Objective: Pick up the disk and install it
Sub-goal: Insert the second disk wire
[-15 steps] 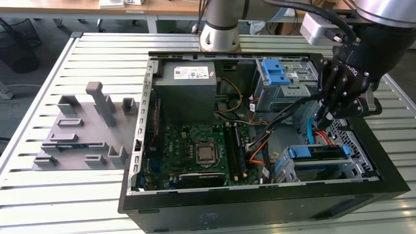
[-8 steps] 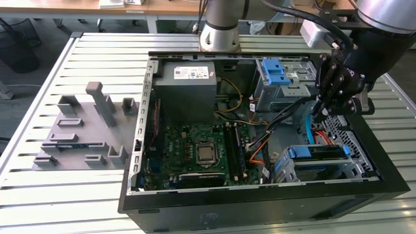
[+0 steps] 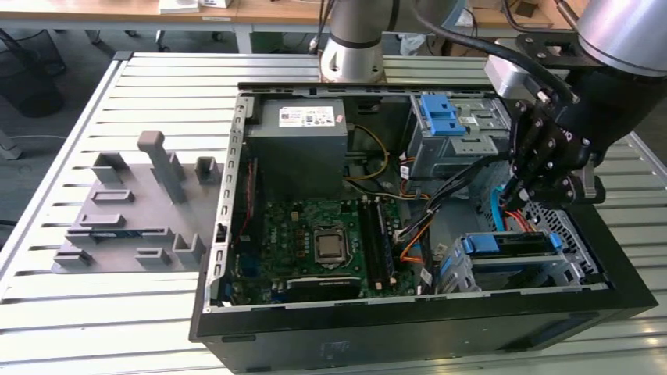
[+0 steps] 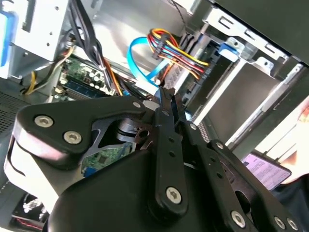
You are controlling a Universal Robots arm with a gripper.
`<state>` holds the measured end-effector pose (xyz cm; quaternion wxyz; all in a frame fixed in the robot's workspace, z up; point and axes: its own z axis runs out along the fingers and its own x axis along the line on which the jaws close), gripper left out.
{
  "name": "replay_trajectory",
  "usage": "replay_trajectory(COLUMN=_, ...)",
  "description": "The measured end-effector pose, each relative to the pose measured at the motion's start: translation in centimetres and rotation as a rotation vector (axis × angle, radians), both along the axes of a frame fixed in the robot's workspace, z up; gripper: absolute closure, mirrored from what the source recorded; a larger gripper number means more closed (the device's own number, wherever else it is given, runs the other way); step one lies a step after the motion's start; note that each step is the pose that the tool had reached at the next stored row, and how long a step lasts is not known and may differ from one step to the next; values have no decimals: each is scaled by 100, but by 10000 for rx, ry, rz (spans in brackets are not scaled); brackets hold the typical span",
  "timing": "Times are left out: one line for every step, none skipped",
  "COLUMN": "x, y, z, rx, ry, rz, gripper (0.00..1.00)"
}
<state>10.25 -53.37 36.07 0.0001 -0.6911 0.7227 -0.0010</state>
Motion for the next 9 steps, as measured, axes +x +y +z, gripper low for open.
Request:
replay_trajectory(x=0, y=-25, z=-7, rx=-1, ry=0, rz=0, gripper=84)
replay_trajectory(x=0, y=-44, z=-14, rx=-1, ry=-1, rz=-1, gripper=84)
replay_trajectory(x=0, y=-58, z=-19, rx=-1, ry=0, rz=0, gripper=84)
replay_trajectory(x=0, y=-71, z=-23, rx=5, ry=0, rz=-1, gripper=84)
replay_trajectory(x=0, y=-80, z=-26, rx=19, ry=-1, rz=0, gripper=84)
replay_trajectory(x=0, y=-86, z=-29, rx=53, ry=-1, rz=0, gripper=84)
replay_trajectory(x=0, y=-92, z=-32, rx=110, ry=0, rz=-1, gripper=84)
replay_trajectory(x=0, y=-98, z=-35, rx=180, ry=0, rz=-1, gripper=84)
replay_trajectory(x=0, y=-104, z=-37, rx=273, ry=0, rz=0, gripper=84)
